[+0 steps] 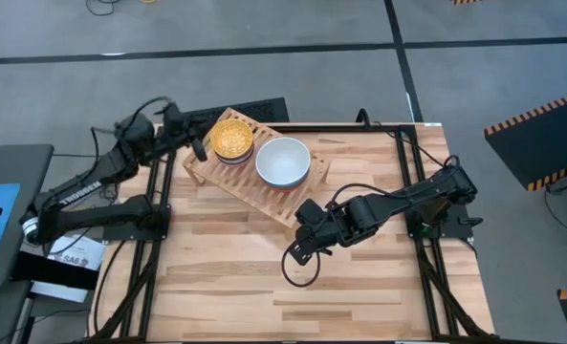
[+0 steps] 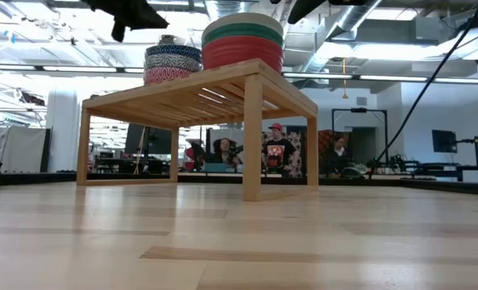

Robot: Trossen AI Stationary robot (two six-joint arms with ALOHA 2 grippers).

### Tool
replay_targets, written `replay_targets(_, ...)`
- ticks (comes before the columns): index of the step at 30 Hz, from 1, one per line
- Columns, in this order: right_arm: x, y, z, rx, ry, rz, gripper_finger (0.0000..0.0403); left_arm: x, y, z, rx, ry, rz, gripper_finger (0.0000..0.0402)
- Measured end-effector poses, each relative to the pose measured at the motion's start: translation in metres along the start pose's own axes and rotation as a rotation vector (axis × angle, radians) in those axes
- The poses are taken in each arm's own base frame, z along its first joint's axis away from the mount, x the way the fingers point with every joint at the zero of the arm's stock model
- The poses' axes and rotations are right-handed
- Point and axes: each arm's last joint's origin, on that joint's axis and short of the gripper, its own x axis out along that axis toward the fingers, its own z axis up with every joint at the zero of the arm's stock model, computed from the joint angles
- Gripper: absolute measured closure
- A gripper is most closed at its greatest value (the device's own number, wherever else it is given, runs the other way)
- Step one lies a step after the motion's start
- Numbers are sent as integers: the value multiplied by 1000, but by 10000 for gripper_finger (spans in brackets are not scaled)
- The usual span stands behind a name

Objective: Place and stack bowls onto a shelf
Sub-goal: Stack the yellow bowl on the top of red bowl on the shelf

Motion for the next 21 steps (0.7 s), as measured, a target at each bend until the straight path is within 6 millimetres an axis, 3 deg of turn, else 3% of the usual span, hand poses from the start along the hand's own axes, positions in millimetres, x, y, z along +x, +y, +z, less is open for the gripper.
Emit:
replay_targets(5,1,-2,3,5,-2,-4,217,38,3,17,9,236,4,401)
replay_targets(12,1,-1,2,1,-2,-4,217,85,3,26,6,309,2,401)
replay_targets(21,1,-2,2,1,-2,-5,217,102,5,11,-23,417,27,401)
